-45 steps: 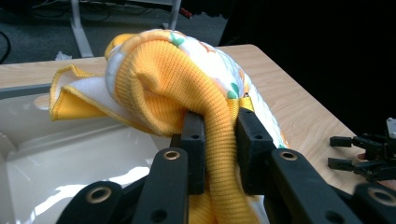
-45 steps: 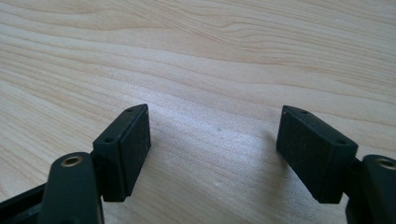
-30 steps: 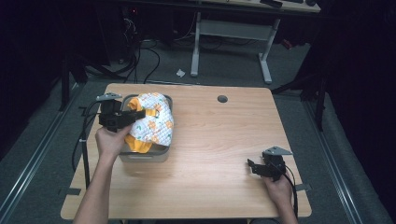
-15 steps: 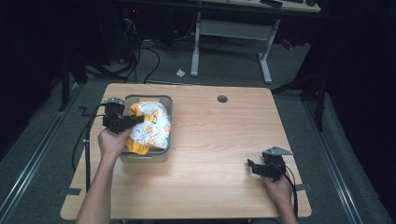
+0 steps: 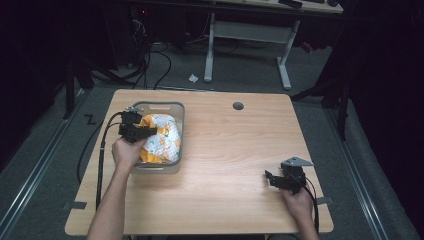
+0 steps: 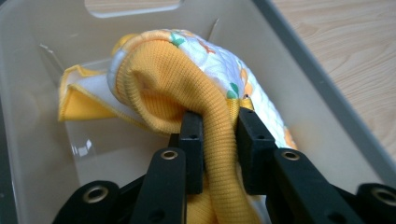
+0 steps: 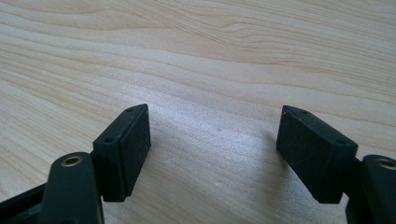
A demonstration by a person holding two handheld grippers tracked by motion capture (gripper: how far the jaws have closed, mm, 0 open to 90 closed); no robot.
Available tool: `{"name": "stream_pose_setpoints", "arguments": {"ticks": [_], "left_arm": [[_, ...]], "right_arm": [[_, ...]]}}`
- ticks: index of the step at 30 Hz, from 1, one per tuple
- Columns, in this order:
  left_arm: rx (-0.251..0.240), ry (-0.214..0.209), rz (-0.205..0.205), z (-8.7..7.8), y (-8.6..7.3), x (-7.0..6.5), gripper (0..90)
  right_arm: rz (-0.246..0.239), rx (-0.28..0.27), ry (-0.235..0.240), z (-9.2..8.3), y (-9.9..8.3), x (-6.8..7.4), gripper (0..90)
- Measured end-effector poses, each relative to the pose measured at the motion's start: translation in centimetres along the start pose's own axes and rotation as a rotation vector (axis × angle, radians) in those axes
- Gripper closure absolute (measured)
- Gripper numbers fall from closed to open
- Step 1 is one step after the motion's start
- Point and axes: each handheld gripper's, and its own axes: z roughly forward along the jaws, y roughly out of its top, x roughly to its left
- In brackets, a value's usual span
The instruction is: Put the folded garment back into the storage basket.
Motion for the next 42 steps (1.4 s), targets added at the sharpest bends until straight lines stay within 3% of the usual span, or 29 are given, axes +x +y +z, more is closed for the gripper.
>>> {"name": "stream_pose_setpoints", "arguments": {"ticks": [4, 7, 10, 16, 22, 32, 42], "left_arm": [[0.056, 0.075, -0.018, 0.4, -0.1, 0.4, 62.8], [0.043, 0.137, -0.024, 0.1, -0.1, 0.4, 51.3], [0.011, 0.158, -0.017, -0.6, -0.1, 0.2, 44.4], [-0.054, 0.117, -0.025, -1.9, -0.2, -0.9, 40.0], [-0.112, 0.069, 0.003, -3.1, -0.1, -2.7, 38.0], [-0.165, 0.035, 0.023, -4.2, -0.3, -5.0, 37.8], [-0.193, -0.011, 0.017, -4.8, -1.1, -6.2, 36.2]], "right_arm": [[0.0, 0.0, 0.0, 0.0, 0.0, 0.0, 26.4], [-0.001, -0.001, 0.001, 0.0, 0.0, 0.0, 26.4], [-0.001, -0.001, 0.0, 0.0, 0.0, 0.0, 26.4], [-0.002, 0.0, 0.001, 0.0, 0.0, 0.0, 26.4], [-0.002, -0.001, -0.001, 0.0, 0.0, 0.0, 26.4], [-0.003, 0.0, 0.0, 0.0, 0.0, 0.0, 26.4], [-0.004, 0.0, 0.0, 0.0, 0.0, 0.0, 26.4]]}}
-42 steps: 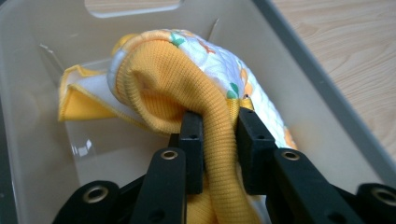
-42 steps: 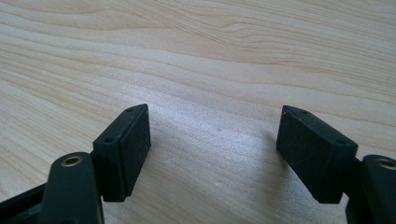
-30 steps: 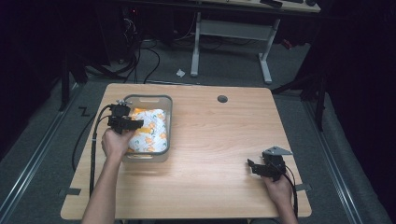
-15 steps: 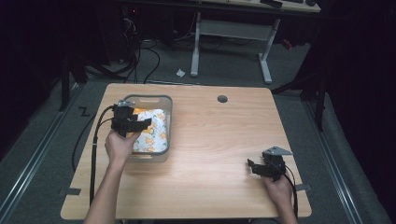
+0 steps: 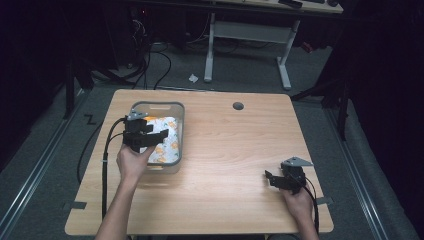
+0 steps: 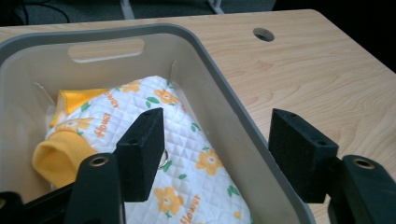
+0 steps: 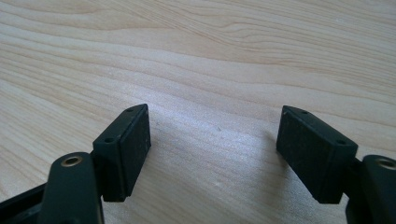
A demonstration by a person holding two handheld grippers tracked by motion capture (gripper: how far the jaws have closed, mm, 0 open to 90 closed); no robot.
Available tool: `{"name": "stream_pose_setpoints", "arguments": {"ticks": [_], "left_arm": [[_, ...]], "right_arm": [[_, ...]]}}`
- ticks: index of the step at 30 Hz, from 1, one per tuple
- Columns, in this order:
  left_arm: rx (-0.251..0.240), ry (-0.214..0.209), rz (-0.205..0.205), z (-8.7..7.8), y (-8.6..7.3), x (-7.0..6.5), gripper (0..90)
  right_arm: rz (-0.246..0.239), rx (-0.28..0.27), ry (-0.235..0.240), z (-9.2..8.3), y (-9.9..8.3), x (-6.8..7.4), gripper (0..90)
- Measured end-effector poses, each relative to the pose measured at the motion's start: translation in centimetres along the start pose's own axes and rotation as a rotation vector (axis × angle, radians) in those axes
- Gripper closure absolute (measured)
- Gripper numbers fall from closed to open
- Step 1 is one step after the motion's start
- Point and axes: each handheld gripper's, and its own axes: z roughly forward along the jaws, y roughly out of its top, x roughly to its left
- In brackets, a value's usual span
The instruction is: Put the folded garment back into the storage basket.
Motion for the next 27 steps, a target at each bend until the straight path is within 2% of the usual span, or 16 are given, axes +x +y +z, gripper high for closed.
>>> {"name": "stream_pose_setpoints", "arguments": {"ticks": [11, 16, 27], "left_arm": [[-0.042, -0.044, 0.001, -1.0, -0.5, -1.3, 35.0], [-0.048, -0.06, -0.004, -1.2, -0.9, -1.7, 34.6], [-0.057, -0.076, 0.014, -1.3, -1.6, -2.7, 34.2]], "right_arm": [[0.0, -0.001, 0.0, 0.0, 0.0, 0.0, 26.4], [-0.001, -0.001, -0.001, 0.0, 0.0, 0.0, 26.4], [-0.001, -0.001, 0.0, 0.0, 0.0, 0.0, 26.4]]}}
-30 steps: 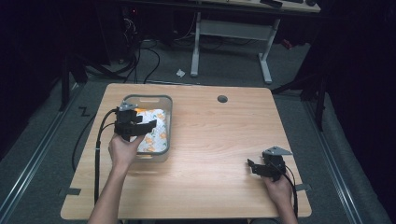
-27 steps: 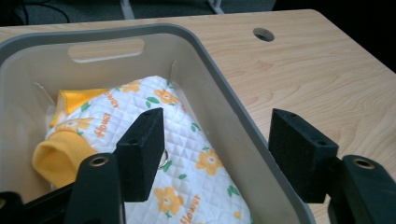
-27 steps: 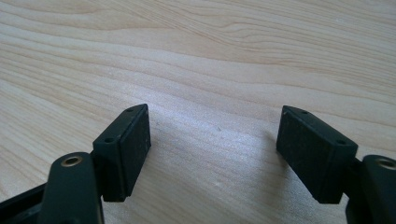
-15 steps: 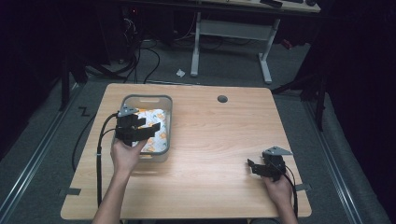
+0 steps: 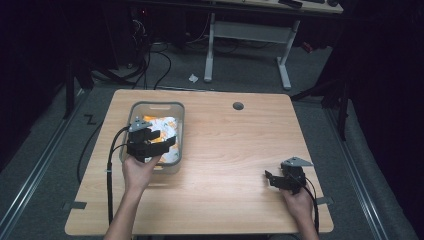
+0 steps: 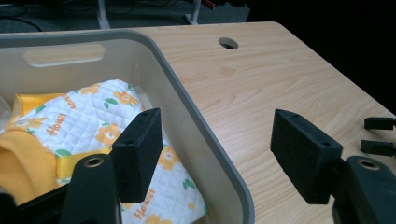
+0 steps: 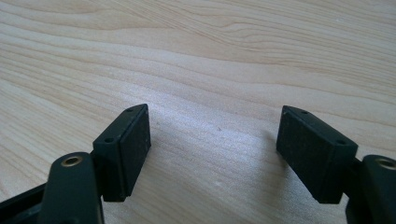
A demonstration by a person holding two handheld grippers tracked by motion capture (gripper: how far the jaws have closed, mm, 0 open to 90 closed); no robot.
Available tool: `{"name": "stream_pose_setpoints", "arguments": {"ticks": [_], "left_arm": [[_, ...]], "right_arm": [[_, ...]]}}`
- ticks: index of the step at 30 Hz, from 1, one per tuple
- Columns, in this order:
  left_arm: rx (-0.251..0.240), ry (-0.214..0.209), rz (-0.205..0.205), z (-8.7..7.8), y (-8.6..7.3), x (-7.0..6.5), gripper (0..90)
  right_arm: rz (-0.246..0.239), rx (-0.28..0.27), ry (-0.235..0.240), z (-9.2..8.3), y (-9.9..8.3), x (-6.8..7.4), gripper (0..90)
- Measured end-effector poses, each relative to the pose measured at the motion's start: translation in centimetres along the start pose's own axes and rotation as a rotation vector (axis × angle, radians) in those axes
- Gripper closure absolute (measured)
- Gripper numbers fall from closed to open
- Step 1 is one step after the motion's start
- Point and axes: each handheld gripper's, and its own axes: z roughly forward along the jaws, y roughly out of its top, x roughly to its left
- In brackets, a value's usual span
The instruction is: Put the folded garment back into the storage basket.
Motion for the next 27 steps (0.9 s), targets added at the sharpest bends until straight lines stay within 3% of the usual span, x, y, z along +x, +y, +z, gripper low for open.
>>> {"name": "stream_pose_setpoints", "arguments": {"ticks": [22, 27], "left_arm": [[-0.017, -0.062, 0.025, -0.1, -0.8, -2.3, 33.8], [-0.011, -0.052, 0.05, 0.0, -1.1, -3.0, 33.7]], "right_arm": [[0.0, 0.0, 0.0, 0.0, 0.0, 0.0, 26.4], [0.0, 0.0, 0.0, 0.0, 0.0, 0.0, 26.4]]}}
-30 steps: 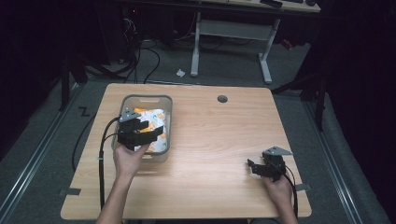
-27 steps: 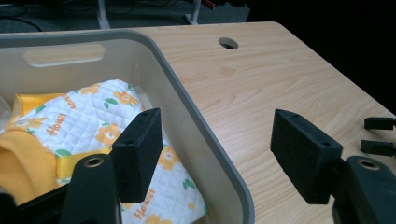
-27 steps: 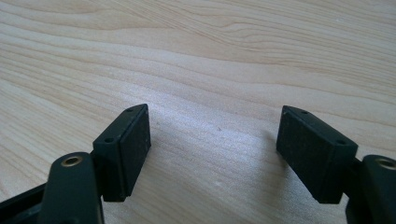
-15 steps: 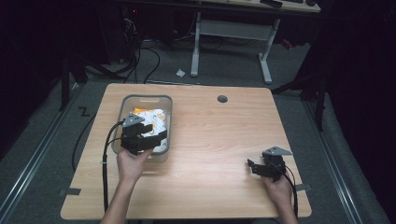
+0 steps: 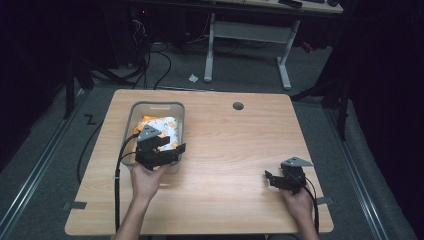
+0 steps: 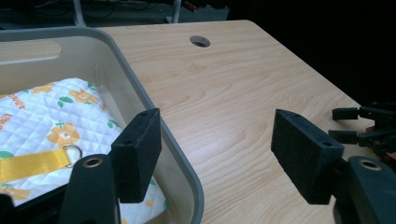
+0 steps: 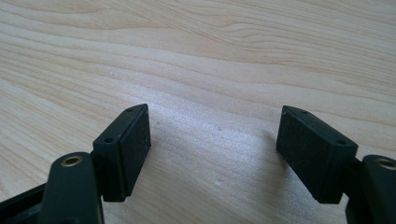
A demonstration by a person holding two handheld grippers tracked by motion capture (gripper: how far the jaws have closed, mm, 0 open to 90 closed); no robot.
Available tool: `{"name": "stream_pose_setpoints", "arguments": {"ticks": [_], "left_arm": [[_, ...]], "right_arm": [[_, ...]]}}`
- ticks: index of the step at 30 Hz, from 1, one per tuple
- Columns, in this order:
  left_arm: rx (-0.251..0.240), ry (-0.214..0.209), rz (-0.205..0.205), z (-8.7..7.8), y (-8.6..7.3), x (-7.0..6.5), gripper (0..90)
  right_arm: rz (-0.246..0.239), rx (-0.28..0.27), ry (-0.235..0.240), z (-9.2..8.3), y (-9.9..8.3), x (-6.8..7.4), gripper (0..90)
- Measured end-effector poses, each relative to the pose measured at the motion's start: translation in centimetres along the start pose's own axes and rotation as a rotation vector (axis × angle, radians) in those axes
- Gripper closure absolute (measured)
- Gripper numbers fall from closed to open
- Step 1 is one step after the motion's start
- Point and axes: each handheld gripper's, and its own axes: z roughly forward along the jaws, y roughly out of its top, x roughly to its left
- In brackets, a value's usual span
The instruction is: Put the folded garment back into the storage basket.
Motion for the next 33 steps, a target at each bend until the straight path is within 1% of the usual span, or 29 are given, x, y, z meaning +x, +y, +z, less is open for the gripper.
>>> {"name": "stream_pose_setpoints", "arguments": {"ticks": [5, 24, 27, 33], "left_arm": [[0.004, -0.003, 0.022, 0.2, -0.2, -0.8, 33.4], [0.004, -0.062, 0.032, 1.0, -0.7, -2.7, 33.3], [0.009, -0.069, 0.042, 1.2, -0.8, -3.0, 33.3], [0.01, -0.082, 0.048, 1.5, -0.8, -3.6, 33.3]], "right_arm": [[0.0, 0.0, 0.0, 0.0, 0.0, 0.0, 26.4], [0.0, 0.0, 0.0, 0.0, 0.0, 0.0, 26.4], [0.0, 0.0, 0.0, 0.0, 0.0, 0.0, 26.4], [0.0, 0.0, 0.0, 0.0, 0.0, 0.0, 26.4]]}}
